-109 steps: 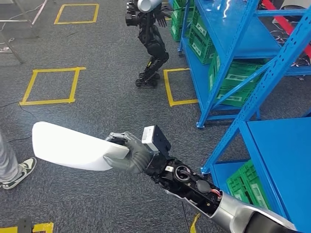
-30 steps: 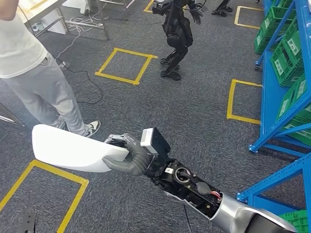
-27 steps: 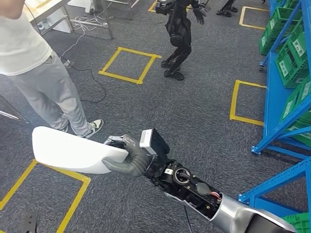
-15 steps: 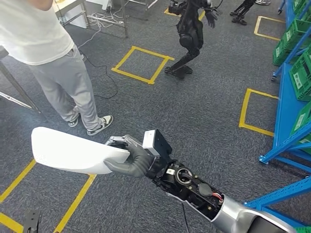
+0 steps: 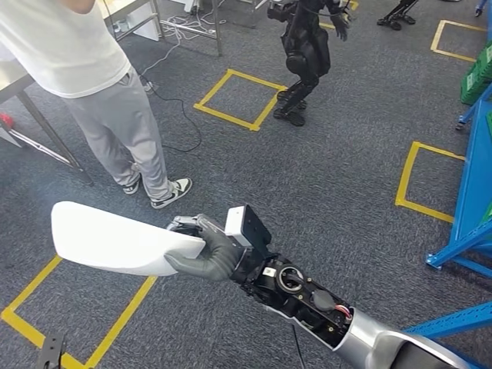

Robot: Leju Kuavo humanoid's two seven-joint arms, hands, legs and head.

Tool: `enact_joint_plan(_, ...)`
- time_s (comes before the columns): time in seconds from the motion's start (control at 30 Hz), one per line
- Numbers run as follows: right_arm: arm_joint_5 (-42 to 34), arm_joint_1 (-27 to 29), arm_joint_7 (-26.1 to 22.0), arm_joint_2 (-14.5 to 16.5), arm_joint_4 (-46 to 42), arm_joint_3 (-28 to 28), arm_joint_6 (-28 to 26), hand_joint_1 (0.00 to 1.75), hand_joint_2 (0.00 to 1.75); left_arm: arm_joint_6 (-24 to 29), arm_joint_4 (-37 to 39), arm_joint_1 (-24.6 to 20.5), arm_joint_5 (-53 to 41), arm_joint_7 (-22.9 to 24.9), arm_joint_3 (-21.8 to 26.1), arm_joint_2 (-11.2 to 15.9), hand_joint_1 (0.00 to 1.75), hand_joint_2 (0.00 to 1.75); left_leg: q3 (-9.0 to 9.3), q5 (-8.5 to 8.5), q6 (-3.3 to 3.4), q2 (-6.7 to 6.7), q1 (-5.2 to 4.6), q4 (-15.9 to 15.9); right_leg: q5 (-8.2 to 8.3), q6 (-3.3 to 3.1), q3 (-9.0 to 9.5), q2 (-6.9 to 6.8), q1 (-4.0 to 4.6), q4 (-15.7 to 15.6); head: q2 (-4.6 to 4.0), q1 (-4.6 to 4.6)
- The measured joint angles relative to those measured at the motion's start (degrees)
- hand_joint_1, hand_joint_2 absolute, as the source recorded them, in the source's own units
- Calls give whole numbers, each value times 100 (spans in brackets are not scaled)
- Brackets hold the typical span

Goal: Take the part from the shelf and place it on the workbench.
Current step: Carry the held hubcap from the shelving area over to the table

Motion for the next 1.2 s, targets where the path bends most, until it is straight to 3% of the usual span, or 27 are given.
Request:
enact_joint_plan(0.07,1,16,2,0,0,-1,3,175,175,0,0,13,0,0,-3,-6,0,175,-327,-238,-18,46,2,687,1,-8,-16,-83,19,2,0,-20)
enact_joint_plan(0.1,1,23,3,0,0,-1,4,175,175,0,0,23,0,0,-4,-8,0,175,-339,-198,-20,58,2,730,0,-8,-19,-120,25,3,0,-22)
enact_joint_plan(0.13,1,26,3,0,0,-1,4,175,175,0,1,28,0,0,-5,-7,0,175,-224,-56,-15,73,2,523,-1,-6,-17,-154,28,5,0,-24)
enact_joint_plan(0.2,1,25,3,0,0,-3,5,175,175,0,1,17,-1,0,-7,-1,0,175,224,309,7,183,-4,-316,-15,15,-12,-218,41,19,0,-32)
enact_joint_plan(0.27,4,23,4,0,0,-13,4,175,175,0,1,-5,-3,-1,-11,2,0,175,514,472,63,281,-28,-894,-39,59,-24,-269,78,46,0,-34)
enact_joint_plan(0.4,22,28,4,0,-1,-29,5,175,175,-2,1,12,-10,-10,-36,-1,0,175,543,478,188,206,-35,-988,-121,151,-50,-303,93,119,0,-1)
enact_joint_plan(0.47,37,31,4,0,-3,-35,5,175,175,-3,1,5,-14,-18,-43,2,0,175,551,491,240,162,-12,-1002,-403,220,-235,-182,70,549,0,25)
enact_joint_plan(0.53,51,52,4,-2,-4,-40,4,175,175,-6,2,0,-17,-21,-47,1,0,175,547,493,264,106,-10,-1000,-778,256,-593,-83,56,1360,0,63)
enact_joint_plan(0.57,55,71,5,-3,-3,-40,4,175,175,-8,2,3,-17,-22,-49,-2,0,175,546,494,267,73,-12,-998,-864,260,-736,-67,53,1670,0,75)
enact_joint_plan(0.6,58,88,6,-5,-3,-40,2,175,175,-9,3,7,-17,-22,-49,-6,0,175,548,494,267,34,-12,-997,-830,253,-789,-57,53,1768,0,86)
enact_joint_plan(0.63,58,98,7,-7,-2,-42,-1,175,175,-9,3,8,-17,-22,-49,-9,0,175,556,493,266,-7,-12,-996,-678,237,-725,-44,53,1615,0,98)
enact_joint_plan(0.7,58,99,6,-9,-5,-49,-4,175,175,-9,3,4,-17,-22,-49,-14,0,175,575,491,261,-91,-10,-997,-243,177,-374,59,54,839,0,120)
enact_joint_plan(0.77,58,96,5,-9,-16,-60,-4,175,175,-9,3,-7,-17,-23,-49,-20,0,175,553,506,226,-162,-13,-993,-26,125,-100,199,61,252,0,118)
enact_joint_plan(0.8,58,95,6,-9,-23,-64,-4,175,175,-9,3,-6,-17,-24,-49,-21,0,175,523,525,195,-192,-11,-995,-34,105,-58,235,67,157,0,121)
enact_joint_plan(0.87,58,93,6,-9,-36,-74,-4,175,175,-9,3,9,-16,-24,-51,-12,0,175,476,554,125,-239,-10,-999,-35,69,-34,178,52,80,0,132)
enact_joint_plan(0.93,58,92,4,-9,-44,-79,-1,175,175,-9,3,9,-17,-25,-53,0,0,175,377,417,77,-158,-23,-803,1,17,-12,107,16,10,0,84)
enact_joint_plan(1.03,58,99,7,-10,-46,-80,3,175,175,-10,3,-10,-17,-26,-54,5,0,175,-131,-119,22,20,-20,292,24,-27,-17,-19,16,-19,0,1)
enact_joint_plan(1.07,59,105,8,-10,-46,-80,3,175,175,-15,3,-2,-16,-26,-54,2,0,175,-273,-215,6,38,-14,597,24,-27,-23,-60,20,-17,0,-6)
enact_joint_plan(1.1,61,108,10,-11,-46,-80,3,175,175,-20,3,9,-14,-26,-54,-3,0,175,-311,-203,-6,49,-8,693,24,-27,-27,-99,22,-15,0,-10)
enact_joint_plan(1.13,66,108,11,-11,-46,-81,1,175,175,-27,3,15,-13,-26,-54,-6,0,175,-226,-87,-12,66,-2,551,23,-25,-28,-135,22,-11,0,-13)
enact_joint_plan(1.2,80,107,14,-11,-51,-84,-2,175,175,-37,3,3,-13,-26,-54,-2,0,175,204,272,-5,165,3,-250,9,-3,-27,-204,28,8,0,-22)
